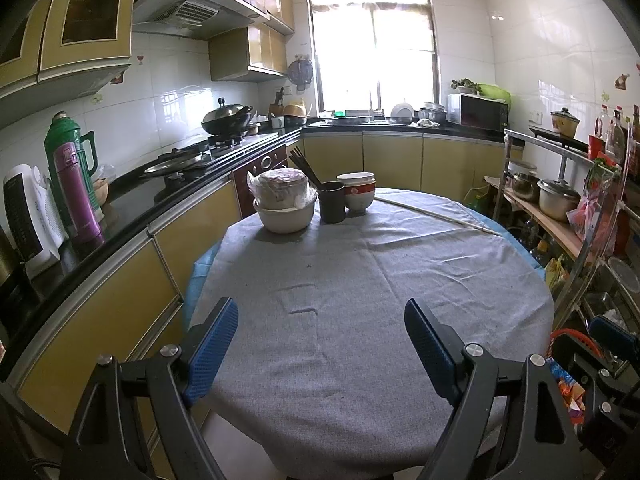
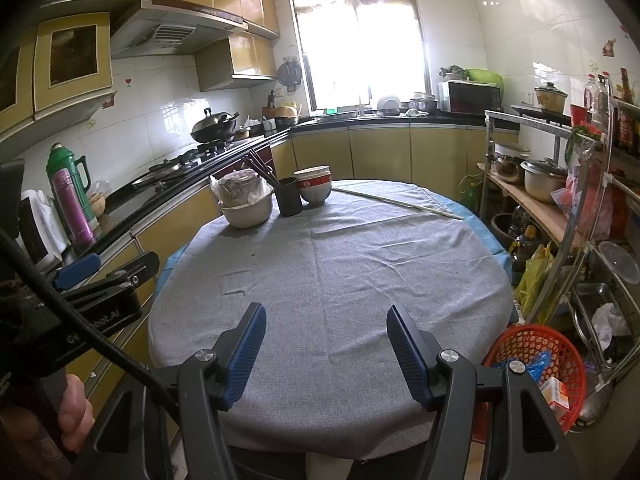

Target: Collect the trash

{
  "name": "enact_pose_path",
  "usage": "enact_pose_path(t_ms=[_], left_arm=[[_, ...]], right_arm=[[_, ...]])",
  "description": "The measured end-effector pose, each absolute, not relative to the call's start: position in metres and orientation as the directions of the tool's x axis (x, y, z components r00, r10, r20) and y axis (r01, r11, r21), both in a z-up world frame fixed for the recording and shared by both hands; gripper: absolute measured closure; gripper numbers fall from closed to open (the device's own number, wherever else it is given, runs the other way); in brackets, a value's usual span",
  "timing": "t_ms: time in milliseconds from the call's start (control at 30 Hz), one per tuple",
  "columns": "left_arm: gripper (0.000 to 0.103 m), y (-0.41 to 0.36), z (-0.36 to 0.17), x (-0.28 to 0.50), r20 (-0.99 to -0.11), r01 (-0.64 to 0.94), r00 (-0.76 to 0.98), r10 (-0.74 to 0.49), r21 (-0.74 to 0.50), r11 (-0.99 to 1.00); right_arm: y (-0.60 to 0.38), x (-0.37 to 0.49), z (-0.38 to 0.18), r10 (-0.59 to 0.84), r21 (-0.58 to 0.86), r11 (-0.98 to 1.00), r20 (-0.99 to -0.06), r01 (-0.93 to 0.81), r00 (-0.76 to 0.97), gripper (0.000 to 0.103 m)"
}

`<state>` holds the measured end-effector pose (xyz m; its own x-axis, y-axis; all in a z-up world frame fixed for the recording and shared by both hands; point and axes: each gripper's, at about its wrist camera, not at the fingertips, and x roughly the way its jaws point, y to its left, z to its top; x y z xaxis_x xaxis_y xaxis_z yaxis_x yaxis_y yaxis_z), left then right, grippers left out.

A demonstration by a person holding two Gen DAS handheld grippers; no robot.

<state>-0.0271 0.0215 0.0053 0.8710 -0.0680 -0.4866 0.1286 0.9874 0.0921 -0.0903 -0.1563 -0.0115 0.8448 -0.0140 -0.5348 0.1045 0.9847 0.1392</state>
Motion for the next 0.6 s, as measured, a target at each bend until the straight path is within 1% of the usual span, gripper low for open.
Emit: enact_pose_path(t_ms=[400,600], left_arm=[[0.017,0.021,0.005,-0.026,-0.488,0.126,0.871,-0.066,0.093,0.988],[0.017,0.023,0.003,-0.02,-0.502,0.108,0.863,-0.048,0.091,0.99]], right_arm=[[-0.157,-0.088,-0.011,-0.012,0.126,0.988,-0.529,0.092,0.849,0.037],[-0.164,-0.076,-0.014,-0.001,0.13,0.988,-0.536,0.084,0.844,0.037]])
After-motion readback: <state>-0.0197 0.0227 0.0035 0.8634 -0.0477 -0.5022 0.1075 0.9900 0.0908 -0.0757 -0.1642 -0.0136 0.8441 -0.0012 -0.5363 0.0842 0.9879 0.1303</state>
